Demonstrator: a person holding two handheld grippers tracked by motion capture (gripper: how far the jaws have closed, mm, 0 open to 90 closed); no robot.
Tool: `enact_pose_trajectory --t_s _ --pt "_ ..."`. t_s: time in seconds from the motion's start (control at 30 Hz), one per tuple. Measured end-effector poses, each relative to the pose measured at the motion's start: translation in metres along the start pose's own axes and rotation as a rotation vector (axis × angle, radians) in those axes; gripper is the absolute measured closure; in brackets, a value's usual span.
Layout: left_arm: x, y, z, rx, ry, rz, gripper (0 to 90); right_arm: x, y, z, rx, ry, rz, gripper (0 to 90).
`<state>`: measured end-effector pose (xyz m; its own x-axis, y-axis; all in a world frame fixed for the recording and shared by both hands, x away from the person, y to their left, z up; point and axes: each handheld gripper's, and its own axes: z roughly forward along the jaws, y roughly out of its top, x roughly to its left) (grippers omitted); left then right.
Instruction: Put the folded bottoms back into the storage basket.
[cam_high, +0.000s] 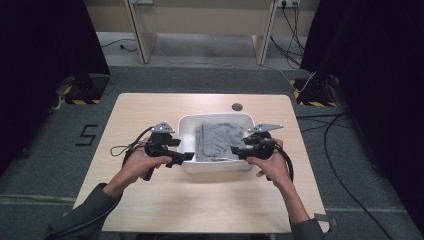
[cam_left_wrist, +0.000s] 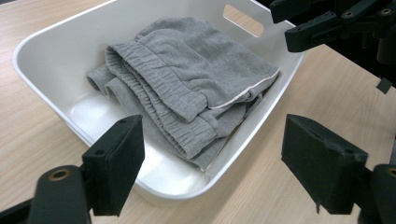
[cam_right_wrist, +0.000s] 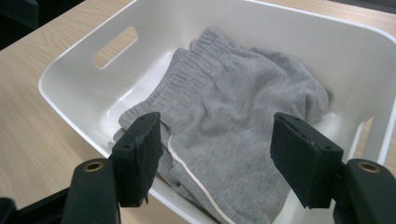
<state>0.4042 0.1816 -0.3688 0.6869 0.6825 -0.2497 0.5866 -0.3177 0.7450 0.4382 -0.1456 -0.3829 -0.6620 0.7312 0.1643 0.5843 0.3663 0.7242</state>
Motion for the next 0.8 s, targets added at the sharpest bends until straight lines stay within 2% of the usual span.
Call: enact_pose_trajectory --t_s 0.2,0.53,0.8 --pt "0.001 -0.011 -0.007 -0.012 0.004 -0.013 19.9 0.005 -0.003 -0.006 -0.017 -0.002 -0.012 34.2" --pt "-0.003 -0.029 -0.028 -0.035 0.022 0.004 19.9 0.015 -0.012 -0.017 -0.035 0.011 -0.027 34.0" --pt "-0.006 -0.05 -0.036 -0.036 0.039 0.012 19.9 0.017 -0.027 -0.023 -0.043 0.018 -0.02 33.5"
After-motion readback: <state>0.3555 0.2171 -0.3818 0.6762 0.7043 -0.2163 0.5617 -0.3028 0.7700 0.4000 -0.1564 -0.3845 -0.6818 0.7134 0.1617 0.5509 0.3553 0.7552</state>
